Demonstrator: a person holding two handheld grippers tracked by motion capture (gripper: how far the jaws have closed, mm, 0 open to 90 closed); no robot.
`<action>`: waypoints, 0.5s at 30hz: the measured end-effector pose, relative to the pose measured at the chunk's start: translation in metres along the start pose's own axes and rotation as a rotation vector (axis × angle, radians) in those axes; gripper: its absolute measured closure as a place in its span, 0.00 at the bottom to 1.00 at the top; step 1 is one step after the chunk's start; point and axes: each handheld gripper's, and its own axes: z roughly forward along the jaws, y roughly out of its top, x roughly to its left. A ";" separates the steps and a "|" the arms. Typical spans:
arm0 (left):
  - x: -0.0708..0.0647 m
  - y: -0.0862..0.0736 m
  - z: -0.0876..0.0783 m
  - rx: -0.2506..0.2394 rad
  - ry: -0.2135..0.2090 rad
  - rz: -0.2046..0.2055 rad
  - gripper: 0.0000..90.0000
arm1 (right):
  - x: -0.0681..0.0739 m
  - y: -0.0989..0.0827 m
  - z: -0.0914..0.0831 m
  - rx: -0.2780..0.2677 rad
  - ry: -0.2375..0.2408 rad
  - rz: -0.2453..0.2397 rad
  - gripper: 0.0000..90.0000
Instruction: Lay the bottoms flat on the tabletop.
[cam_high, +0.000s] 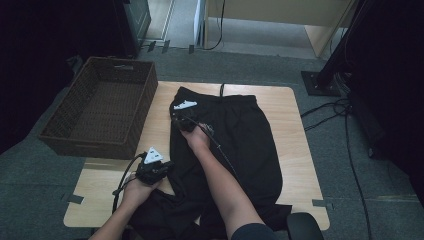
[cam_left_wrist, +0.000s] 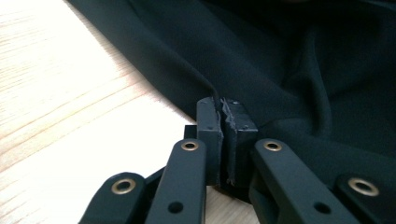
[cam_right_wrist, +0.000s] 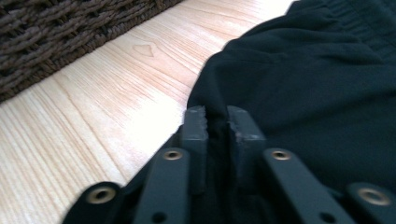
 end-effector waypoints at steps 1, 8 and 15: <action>0.000 0.000 0.000 0.000 0.001 0.004 0.98 | 0.000 0.000 0.000 0.000 0.002 0.005 0.91; -0.001 0.003 0.001 -0.001 0.025 0.017 1.00 | -0.009 0.006 -0.001 0.019 0.032 0.152 0.95; 0.011 0.033 -0.032 -0.124 0.054 0.008 1.00 | -0.006 0.053 -0.027 -0.073 0.031 0.126 0.95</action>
